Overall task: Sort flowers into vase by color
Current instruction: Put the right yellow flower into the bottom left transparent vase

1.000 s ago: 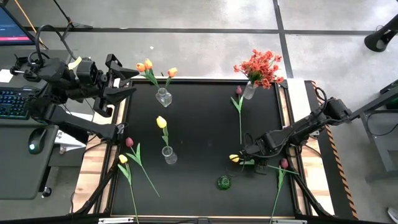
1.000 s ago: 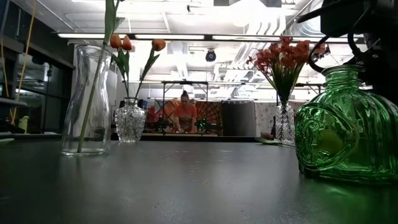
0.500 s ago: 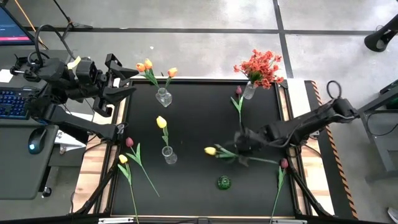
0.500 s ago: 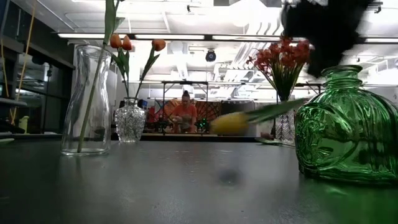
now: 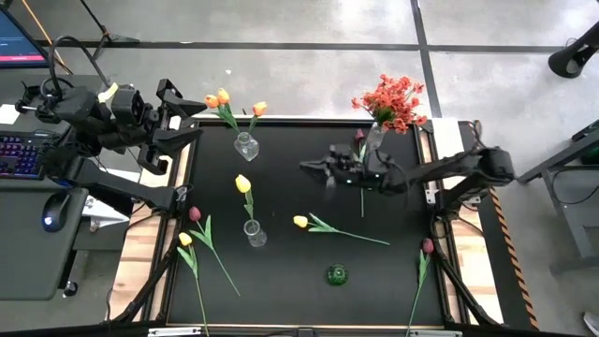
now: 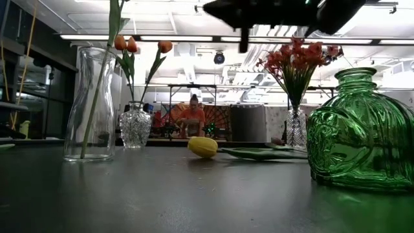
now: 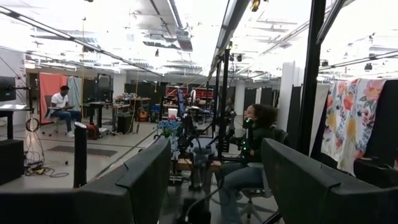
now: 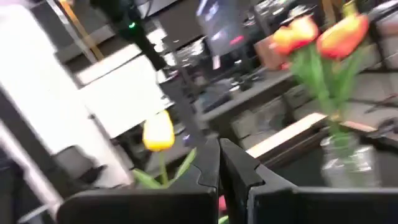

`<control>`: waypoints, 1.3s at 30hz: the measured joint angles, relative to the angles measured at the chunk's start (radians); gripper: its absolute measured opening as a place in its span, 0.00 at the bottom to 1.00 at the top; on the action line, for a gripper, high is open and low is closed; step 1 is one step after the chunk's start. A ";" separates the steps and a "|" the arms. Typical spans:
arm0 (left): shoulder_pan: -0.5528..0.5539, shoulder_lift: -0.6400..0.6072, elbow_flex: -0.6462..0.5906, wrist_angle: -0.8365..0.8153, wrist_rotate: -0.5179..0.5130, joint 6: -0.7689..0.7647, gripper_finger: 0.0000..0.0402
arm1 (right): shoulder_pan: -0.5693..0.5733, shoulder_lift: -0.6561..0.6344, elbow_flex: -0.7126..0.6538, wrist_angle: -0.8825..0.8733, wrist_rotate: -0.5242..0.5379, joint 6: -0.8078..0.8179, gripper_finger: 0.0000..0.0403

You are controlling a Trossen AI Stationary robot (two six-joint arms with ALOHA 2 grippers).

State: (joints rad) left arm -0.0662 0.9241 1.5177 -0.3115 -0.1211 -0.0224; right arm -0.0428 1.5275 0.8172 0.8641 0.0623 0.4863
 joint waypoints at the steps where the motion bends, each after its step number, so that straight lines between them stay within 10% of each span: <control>1: 0.000 0.000 0.000 0.003 0.000 0.000 0.59 | -0.005 0.011 0.003 -0.017 -0.045 0.014 0.00; 7: 0.000 0.000 0.000 -0.003 0.000 0.000 0.59 | -0.029 -0.111 0.007 -0.348 -0.254 0.045 0.00; 16: 0.000 0.001 0.000 -0.044 -0.001 0.000 0.59 | 0.066 -0.408 0.009 -0.998 -0.279 0.134 0.00; 22: 0.000 0.005 0.000 -0.043 -0.002 0.000 0.59 | 0.217 -0.267 0.009 -1.100 -0.289 0.144 0.08; 31: 0.000 0.005 0.000 -0.043 -0.024 0.000 0.59 | 0.233 -0.019 0.009 -1.177 -0.292 -0.029 0.49; 39: 0.000 0.005 0.000 -0.075 -0.024 -0.003 0.59 | 0.233 0.069 0.046 -1.192 -0.094 -0.104 0.59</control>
State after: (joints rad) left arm -0.0666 0.9295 1.5177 -0.3868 -0.1448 -0.0254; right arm 0.1898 1.5966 0.8630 -0.3283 -0.0317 0.3827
